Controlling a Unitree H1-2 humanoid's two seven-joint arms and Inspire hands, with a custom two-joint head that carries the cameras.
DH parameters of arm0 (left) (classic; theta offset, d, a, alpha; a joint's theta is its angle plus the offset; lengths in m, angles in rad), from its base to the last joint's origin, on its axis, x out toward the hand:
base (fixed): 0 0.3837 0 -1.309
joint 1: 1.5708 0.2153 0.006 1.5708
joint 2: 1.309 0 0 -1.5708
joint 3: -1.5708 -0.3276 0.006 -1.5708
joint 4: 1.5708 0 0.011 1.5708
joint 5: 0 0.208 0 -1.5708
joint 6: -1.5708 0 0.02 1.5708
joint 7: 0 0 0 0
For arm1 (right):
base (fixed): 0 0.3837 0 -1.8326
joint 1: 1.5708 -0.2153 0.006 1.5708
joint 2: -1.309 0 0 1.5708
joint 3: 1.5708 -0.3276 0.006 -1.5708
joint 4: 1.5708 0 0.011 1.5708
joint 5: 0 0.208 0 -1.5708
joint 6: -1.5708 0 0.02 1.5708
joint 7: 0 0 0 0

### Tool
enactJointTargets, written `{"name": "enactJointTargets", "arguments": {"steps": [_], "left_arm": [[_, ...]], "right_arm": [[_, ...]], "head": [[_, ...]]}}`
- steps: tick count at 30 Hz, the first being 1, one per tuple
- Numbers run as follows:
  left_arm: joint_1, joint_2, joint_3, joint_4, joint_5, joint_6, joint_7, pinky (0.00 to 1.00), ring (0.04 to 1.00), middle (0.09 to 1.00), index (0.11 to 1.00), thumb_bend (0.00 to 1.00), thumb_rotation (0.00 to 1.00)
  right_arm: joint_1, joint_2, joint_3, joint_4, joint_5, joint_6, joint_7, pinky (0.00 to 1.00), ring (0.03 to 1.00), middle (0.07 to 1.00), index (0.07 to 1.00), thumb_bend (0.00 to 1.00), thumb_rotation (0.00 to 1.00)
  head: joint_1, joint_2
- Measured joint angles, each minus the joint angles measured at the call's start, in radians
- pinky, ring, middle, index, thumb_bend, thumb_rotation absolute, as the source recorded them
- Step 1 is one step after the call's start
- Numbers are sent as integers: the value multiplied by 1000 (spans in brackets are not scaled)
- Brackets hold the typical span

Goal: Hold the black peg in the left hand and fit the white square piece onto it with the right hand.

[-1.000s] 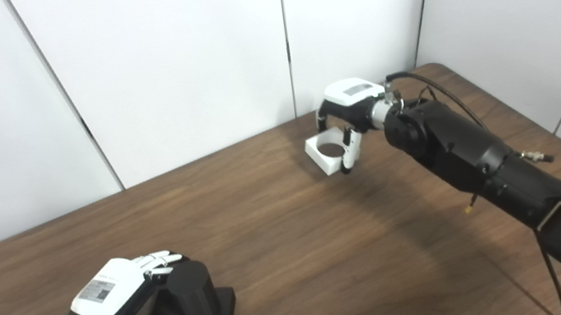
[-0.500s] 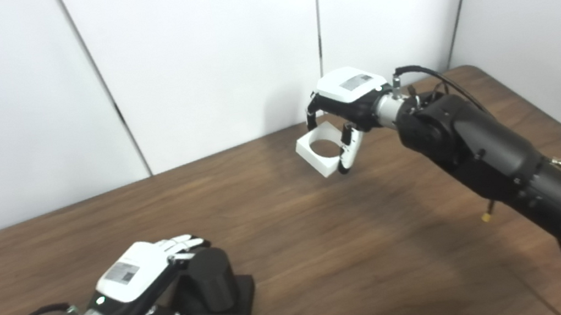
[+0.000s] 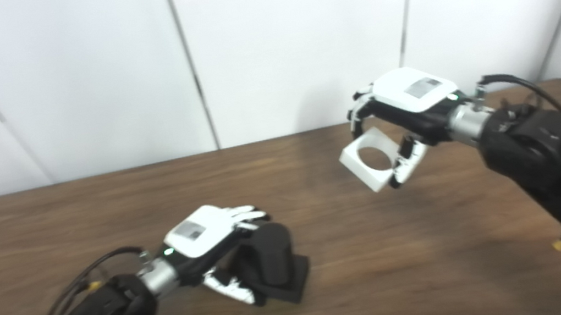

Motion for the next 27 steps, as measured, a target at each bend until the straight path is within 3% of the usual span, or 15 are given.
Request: {"name": "enactJointTargets", "arguments": {"steps": [10, 27], "left_arm": [[-9, -30, 1, -1, 14, 23, -28, 855, 938, 910, 490, 523, 72], [-10, -46, 7, -14, 27, 48, -47, 859, 940, 919, 491, 523, 74]], "right_arm": [[-1, 64, -8, -72, 78, -23, 40, 904, 889, 792, 478, 523, 135], [9, 180, 30, -82, 80, -43, 57, 881, 879, 789, 478, 522, 139]], "head": [[42, 15], [68, 22]]}}
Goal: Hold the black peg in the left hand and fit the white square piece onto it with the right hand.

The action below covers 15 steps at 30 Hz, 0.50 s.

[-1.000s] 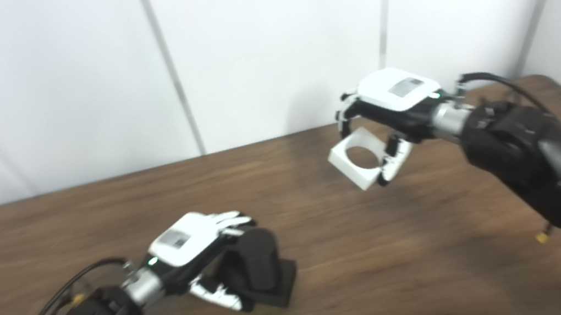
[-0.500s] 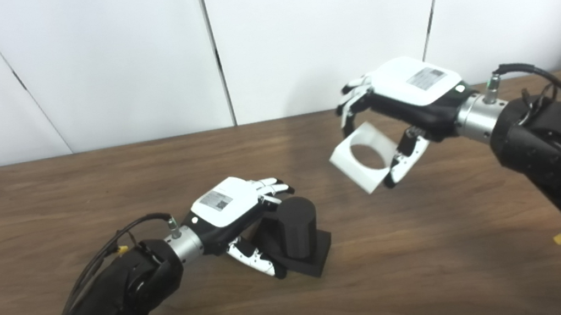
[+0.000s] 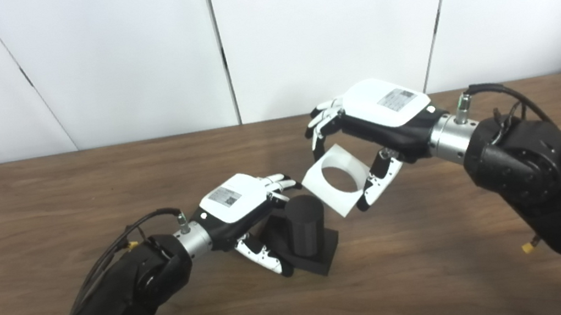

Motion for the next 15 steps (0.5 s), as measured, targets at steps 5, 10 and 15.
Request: {"name": "enactJointTargets", "arguments": {"steps": [5, 10, 15], "left_arm": [[0, -2, 0, -2, 0, 4, -7, 872, 942, 924, 491, 522, 75], [0, -4, 1, -2, 0, 5, -9, 863, 938, 917, 490, 523, 74], [0, -5, 2, -3, 0, 5, -10, 857, 938, 917, 490, 522, 75]], "right_arm": [[19, 22, 9, 0, 0, -3, 1, 888, 884, 791, 478, 523, 138], [26, 29, 11, 0, 0, -9, 1, 864, 876, 789, 478, 524, 137], [37, 33, 18, 2, 0, -15, 1, 871, 881, 794, 478, 524, 137]], "head": [[2, 2], [3, 5], [6, 8]]}}
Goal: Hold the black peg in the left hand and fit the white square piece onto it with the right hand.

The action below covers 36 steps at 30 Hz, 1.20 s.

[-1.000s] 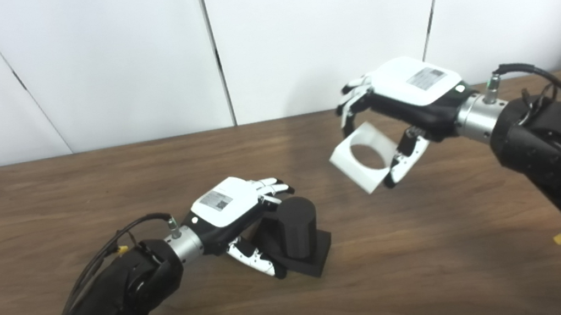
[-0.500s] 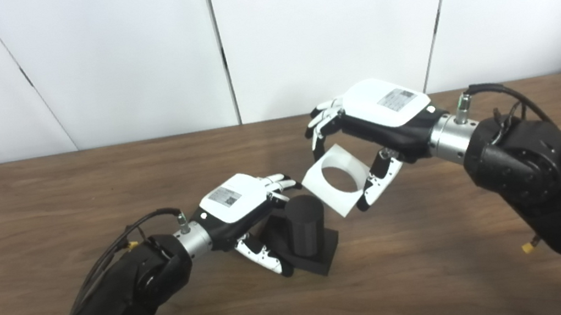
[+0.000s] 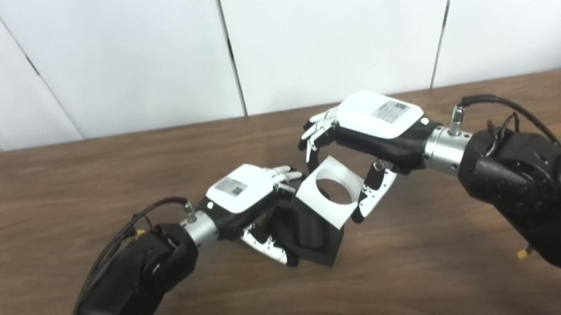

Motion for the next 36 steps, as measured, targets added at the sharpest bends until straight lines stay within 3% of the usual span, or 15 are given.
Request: {"name": "enactJointTargets", "arguments": {"steps": [36], "left_arm": [[6, -3, 4, -32, 8, 19, -29, 875, 939, 922, 490, 522, 75]], "right_arm": [[29, 57, 10, 47, -16, -27, -42, 884, 880, 795, 478, 523, 137]], "head": [[9, 11]]}}
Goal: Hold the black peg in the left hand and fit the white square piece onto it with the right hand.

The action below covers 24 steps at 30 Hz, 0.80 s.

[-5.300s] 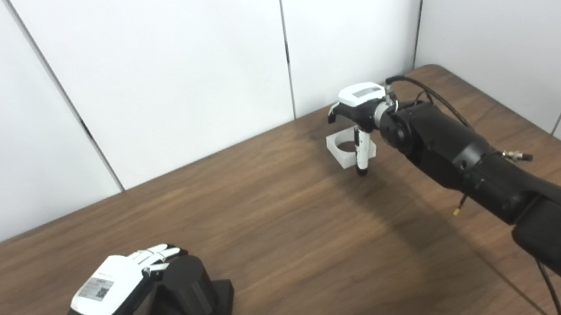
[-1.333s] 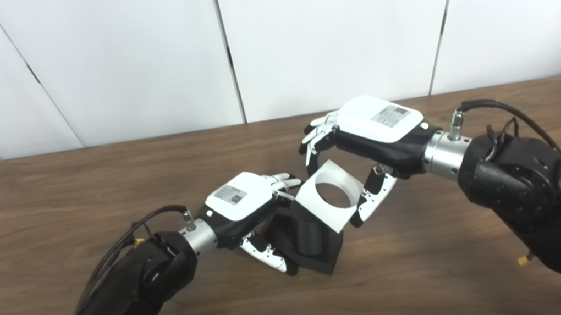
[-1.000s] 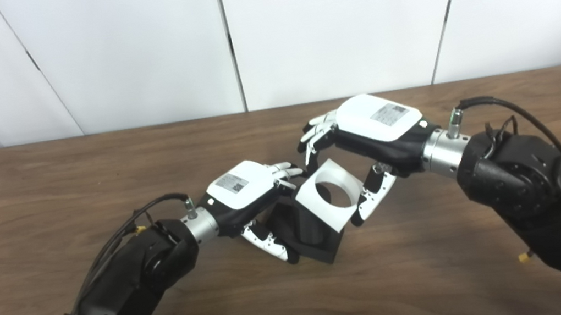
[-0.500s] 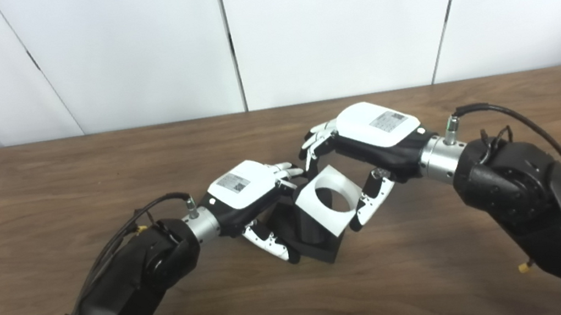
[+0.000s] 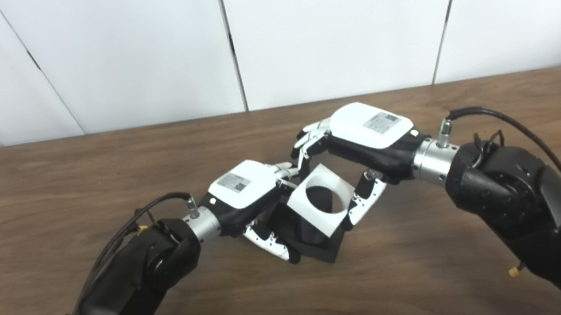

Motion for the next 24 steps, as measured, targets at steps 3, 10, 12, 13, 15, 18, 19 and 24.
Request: {"name": "enactJointTargets", "arguments": {"steps": [3, 10, 12, 13, 15, 18, 19, 24], "left_arm": [[0, 0, 0, 0, 0, 2, -2, 870, 937, 921, 490, 522, 75], [0, 0, 1, -1, 0, 3, -5, 873, 937, 923, 490, 522, 74], [0, 0, 1, -1, 0, 2, -6, 866, 933, 921, 490, 523, 74], [0, 0, 1, -2, 0, 2, -6, 865, 932, 920, 490, 523, 74], [0, 0, 2, -2, 0, 2, -6, 862, 930, 919, 489, 523, 74], [1, -1, 2, -3, 0, 2, -6, 864, 932, 921, 490, 523, 74], [1, -1, 2, -3, 0, 2, -7, 864, 932, 921, 490, 523, 74], [2, -2, 2, -9, 1, 3, -12, 855, 927, 918, 489, 523, 74]], "right_arm": [[0, 8, 0, 1, -3, 0, 0, 895, 886, 798, 479, 523, 137], [-3, 15, 0, 8, -3, 1, 0, 890, 888, 798, 479, 523, 136], [-4, 16, 1, 11, -3, 1, 0, 883, 885, 796, 478, 523, 136], [-5, 17, 1, 15, -3, 1, 0, 882, 885, 796, 478, 523, 136], [-10, 20, 1, 28, -3, 1, 0, 874, 883, 795, 478, 523, 135], [-18, 21, 1, 49, -3, 1, -2, 864, 879, 793, 478, 524, 134], [-20, 23, 1, 55, -3, 1, -3, 863, 878, 792, 478, 524, 134], [-22, 29, 5, 85, -1, 1, -13, 863, 877, 793, 478, 524, 135]], "head": [[0, 0], [-3, 3], [0, 6], [0, 6], [-2, 6], [-2, 6], [-2, 6], [0, 8]]}}
